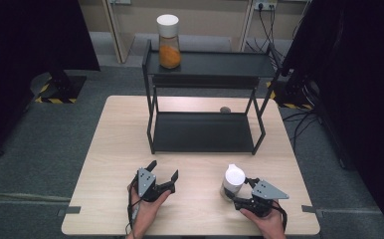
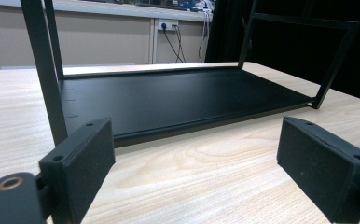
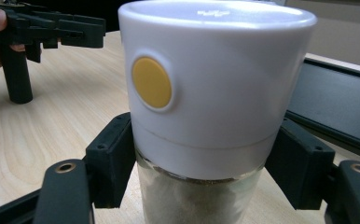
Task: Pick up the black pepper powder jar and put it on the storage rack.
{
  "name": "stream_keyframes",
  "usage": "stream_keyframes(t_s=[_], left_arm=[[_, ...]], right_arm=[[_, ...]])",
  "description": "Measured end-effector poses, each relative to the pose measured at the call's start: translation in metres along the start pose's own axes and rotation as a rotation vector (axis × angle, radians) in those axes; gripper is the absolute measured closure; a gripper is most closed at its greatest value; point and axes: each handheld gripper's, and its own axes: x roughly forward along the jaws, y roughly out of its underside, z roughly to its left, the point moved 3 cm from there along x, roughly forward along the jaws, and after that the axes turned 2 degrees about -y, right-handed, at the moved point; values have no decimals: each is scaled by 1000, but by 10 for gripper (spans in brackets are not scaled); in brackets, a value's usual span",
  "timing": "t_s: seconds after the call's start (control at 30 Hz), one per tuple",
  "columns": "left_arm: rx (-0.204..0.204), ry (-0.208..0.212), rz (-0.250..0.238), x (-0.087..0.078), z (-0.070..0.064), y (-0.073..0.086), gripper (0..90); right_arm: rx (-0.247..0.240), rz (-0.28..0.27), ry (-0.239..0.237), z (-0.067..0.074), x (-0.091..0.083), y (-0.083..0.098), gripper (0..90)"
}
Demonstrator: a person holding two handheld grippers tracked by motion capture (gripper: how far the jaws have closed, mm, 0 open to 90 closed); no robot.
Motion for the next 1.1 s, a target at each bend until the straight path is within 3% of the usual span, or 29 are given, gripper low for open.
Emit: stream_keyframes(t_s=[0.27,0.73,1.1], left_arm=[[-3,3,0,0,1,0,107],[-2,1,-2,0,0,0,107],[-5,0,-2,0,1,0,107]], right_arm=[[28,-18,11,2,-3,-1,309],[44,-144,101,-7,-20,-22,310],[30,-201,187,-14,-26,-44,310]])
